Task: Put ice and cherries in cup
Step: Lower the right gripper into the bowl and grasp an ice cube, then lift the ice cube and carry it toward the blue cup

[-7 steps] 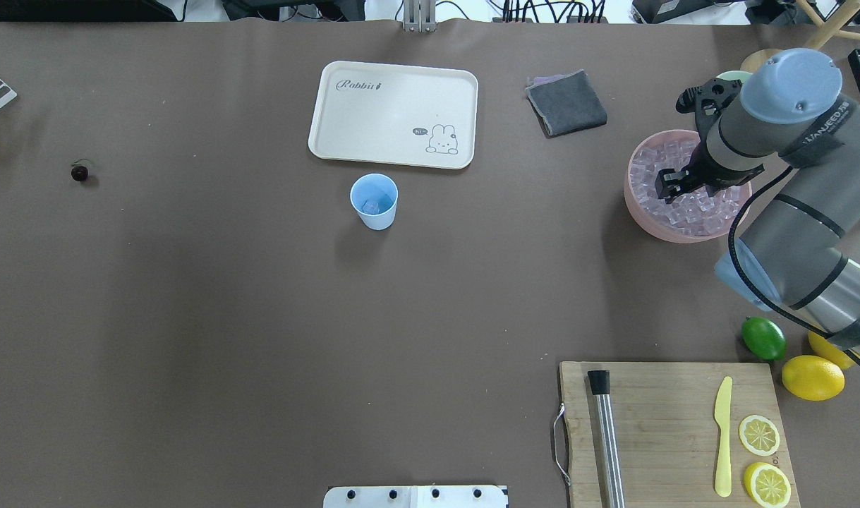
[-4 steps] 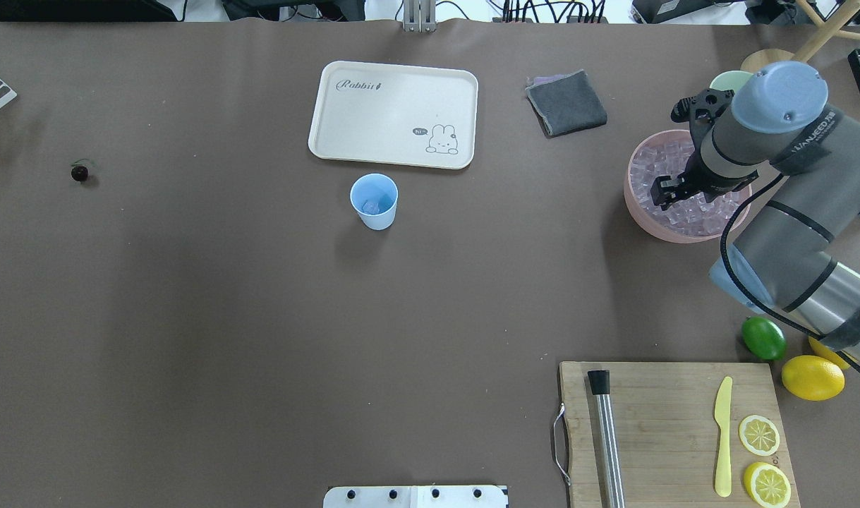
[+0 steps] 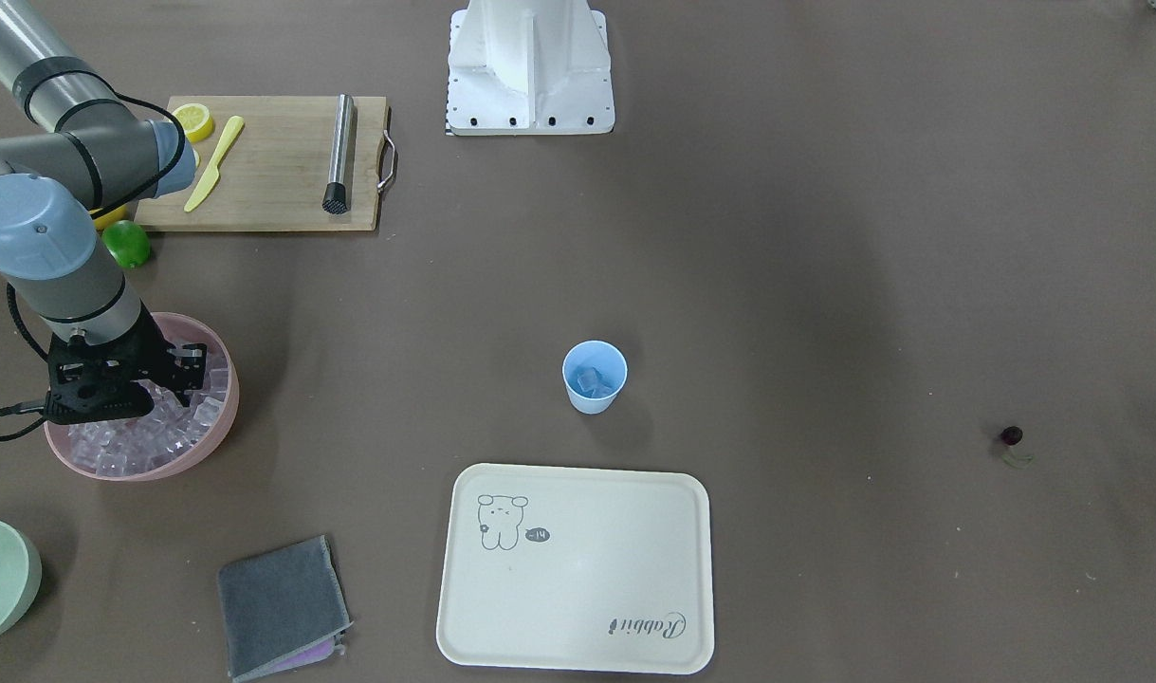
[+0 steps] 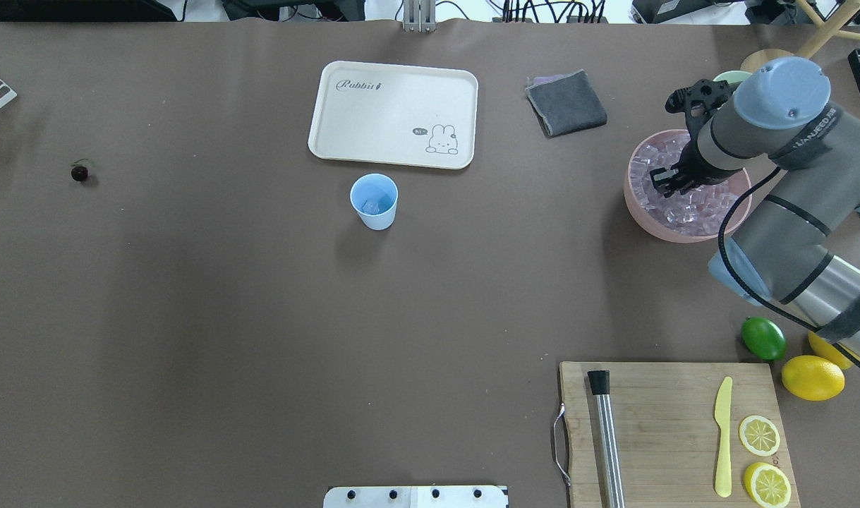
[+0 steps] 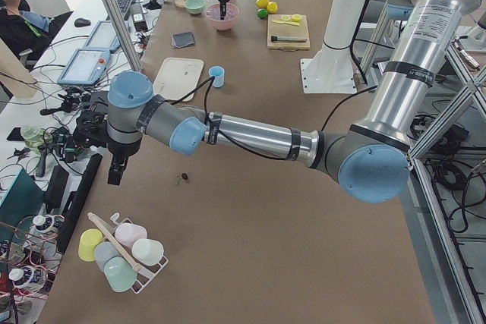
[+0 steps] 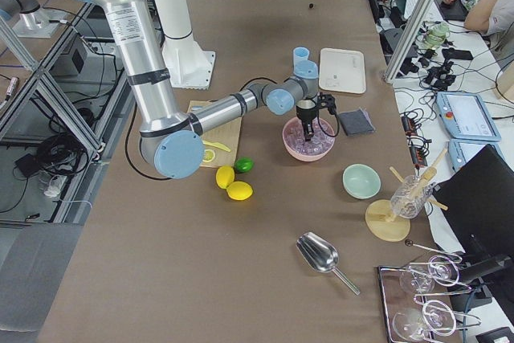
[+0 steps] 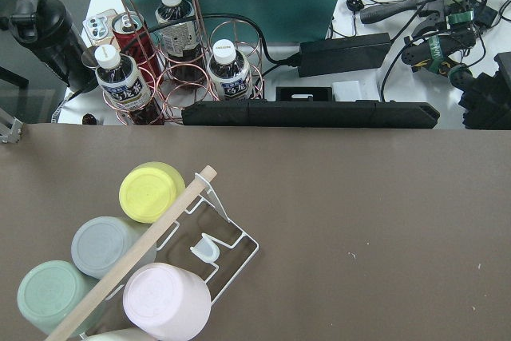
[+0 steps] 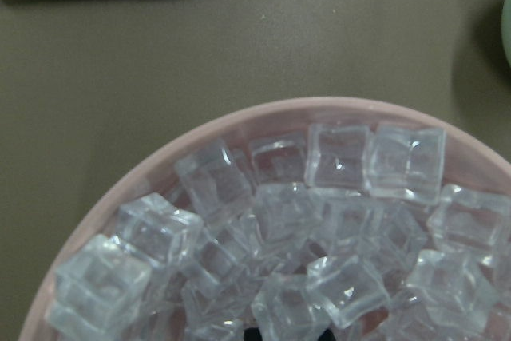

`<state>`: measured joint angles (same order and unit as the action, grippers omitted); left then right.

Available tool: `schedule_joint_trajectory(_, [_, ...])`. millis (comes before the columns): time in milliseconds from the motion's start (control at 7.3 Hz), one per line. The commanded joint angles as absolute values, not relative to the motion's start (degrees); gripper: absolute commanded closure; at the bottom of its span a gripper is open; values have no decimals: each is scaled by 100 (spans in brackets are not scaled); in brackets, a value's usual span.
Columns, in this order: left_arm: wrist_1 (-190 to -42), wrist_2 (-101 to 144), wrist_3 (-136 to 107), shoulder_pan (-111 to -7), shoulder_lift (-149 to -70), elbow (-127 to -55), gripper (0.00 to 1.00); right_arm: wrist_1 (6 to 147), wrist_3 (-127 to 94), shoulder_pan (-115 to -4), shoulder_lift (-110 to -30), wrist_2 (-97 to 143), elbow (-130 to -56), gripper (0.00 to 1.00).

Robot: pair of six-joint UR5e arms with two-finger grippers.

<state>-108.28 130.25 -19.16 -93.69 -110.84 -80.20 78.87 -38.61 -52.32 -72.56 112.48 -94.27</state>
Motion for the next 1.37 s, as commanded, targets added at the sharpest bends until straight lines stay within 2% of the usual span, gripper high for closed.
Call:
schedule_joint_trajectory(0, [-10819, 13025, -1907, -9369, -11083, -8007, 2, 8756, -3168, -5589, -7208, 11338, -9894, 100])
schedule_joint_trajectory(274, [-10819, 13025, -1933, -9369, -11083, -8016, 2, 9000, -3155, -5756, -6910, 11347, -10011, 100])
schedule_joint_trajectory(685, [-10784, 13034, -1969, -9334, -11110, -7998, 2, 9483, -3243, -5933, -5481, 11487, -9836, 100])
schedule_joint_trajectory(1232, [-10828, 13096, -1969, -9325, -10996, -8086, 2, 8574, -3575, -5074, -3888, 10917, -8511, 100])
